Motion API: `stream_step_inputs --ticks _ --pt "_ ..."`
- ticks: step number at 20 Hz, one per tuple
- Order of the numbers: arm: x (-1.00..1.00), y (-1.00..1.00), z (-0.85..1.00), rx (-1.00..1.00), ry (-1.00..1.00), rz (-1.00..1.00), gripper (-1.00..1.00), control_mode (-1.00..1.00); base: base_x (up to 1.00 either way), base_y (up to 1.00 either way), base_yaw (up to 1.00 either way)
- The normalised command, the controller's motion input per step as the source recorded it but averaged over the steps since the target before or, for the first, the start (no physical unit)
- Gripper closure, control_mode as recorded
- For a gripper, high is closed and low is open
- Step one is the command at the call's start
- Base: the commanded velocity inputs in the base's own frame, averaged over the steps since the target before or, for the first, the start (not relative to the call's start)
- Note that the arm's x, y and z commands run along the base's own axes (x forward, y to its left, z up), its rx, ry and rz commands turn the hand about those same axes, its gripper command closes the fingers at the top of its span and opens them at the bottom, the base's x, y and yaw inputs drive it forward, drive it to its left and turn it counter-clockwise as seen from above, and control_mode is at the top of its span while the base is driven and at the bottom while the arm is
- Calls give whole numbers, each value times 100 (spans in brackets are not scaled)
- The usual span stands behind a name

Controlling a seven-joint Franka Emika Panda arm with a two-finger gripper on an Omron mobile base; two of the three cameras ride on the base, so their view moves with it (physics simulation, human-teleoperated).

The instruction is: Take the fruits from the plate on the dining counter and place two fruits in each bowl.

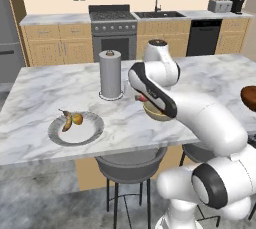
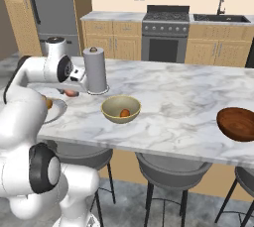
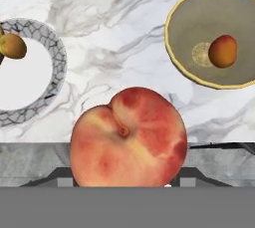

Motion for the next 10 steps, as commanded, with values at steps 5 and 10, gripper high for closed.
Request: stream_step_inputs --ticks 5,10 --pt "-6 -100 1 1 0 0 100 -100 0 0 0" --pt "1 -99 0 0 0 0 100 -100 0 0 0"
